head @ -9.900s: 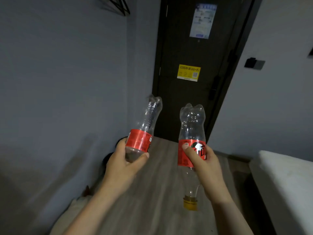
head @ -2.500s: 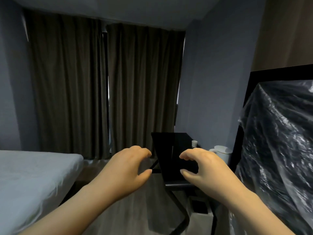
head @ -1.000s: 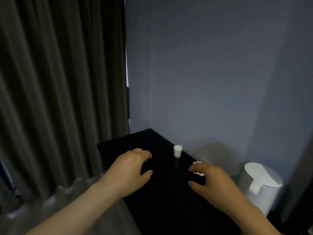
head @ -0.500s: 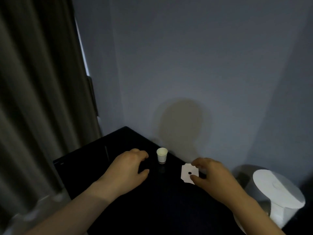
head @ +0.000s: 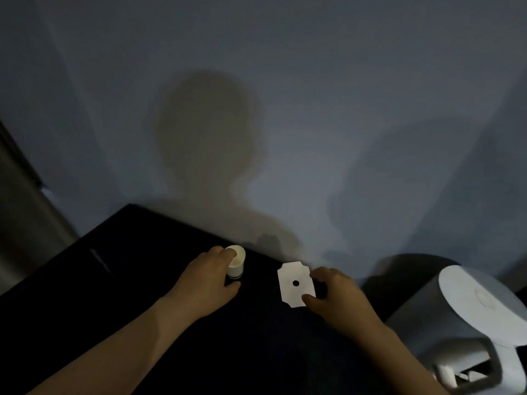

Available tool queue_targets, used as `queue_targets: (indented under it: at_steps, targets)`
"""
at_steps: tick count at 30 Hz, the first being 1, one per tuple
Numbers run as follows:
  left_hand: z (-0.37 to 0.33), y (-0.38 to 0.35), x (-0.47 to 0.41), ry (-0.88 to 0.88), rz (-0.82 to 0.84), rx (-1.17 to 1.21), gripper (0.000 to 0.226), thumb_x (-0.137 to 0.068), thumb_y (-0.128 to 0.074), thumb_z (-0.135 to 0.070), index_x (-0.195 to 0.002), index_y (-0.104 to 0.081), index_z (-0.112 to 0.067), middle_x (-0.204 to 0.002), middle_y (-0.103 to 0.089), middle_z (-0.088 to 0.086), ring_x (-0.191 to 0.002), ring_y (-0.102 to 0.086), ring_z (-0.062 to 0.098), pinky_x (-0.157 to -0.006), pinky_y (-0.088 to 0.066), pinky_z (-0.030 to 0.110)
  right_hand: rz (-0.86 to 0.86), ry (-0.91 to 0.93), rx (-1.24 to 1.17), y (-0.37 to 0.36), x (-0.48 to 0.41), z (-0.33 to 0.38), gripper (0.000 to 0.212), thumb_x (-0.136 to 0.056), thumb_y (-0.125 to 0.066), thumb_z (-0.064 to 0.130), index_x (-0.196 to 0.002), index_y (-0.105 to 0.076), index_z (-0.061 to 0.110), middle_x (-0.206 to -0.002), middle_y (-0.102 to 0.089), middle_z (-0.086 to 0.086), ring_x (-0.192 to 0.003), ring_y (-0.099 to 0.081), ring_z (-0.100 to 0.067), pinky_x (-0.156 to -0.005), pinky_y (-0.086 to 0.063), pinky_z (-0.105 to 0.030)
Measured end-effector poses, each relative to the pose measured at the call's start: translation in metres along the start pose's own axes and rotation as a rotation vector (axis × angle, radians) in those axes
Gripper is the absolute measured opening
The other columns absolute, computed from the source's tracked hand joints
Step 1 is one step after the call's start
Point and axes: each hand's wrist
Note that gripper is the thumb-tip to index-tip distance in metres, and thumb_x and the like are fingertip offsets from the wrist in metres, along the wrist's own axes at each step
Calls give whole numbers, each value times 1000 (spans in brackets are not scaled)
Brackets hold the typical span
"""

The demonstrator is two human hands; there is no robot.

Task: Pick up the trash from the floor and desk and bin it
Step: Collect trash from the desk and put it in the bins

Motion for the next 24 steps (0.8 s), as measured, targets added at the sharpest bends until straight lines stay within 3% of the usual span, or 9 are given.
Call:
queue_targets:
  at_steps: [8, 16, 22, 24]
  targets:
    - [65, -39, -91, -11, 151, -12, 69, -80, -65, -43, -137, -36, -19, -134, -38, 3, -117, -44, 24, -96, -44, 32, 27, -285, -5, -68, -71, -3, 68, -79, -69, 41, -138, -42, 18, -136, -45, -5, -117, -52, -23, -89, -47, -31]
    - [105, -89, -144, -27, 226, 27, 94, -73, -68, -52, -148, -17, -24, -150, -19, 1, -132, -32, 29, -105, -39, 40, 28, -466, 34, -138, -130, -23, 90, -74, -70, 55, -143, -29, 16, -141, -35, -8, -126, -40, -29, -99, -43, -39]
    - [119, -118, -165, -71, 273, 69, 98, -73, -72, -48, -149, -12, -33, -154, -12, 1, -137, -27, 28, -108, -37, 39, 115, -561, 170, -175, -163, -43, 113, -67, -71, 65, -149, -6, 24, -158, -1, -10, -143, -11, -38, -113, -23, -55]
    - [123, -125, -168, -77, 300, 96, 96, -74, -73, -45, -150, -14, -33, -154, -12, 0, -137, -27, 26, -110, -35, 36, 130, -573, 179, -183, -170, -48, 114, -65, -70, 68, -149, -6, 26, -158, 1, -10, -142, -12, -39, -112, -23, -56]
Point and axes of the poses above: each hand's wrist, its own x-axis away from the middle knuckle, its own y-axis out of the back of the hand, z = x × y
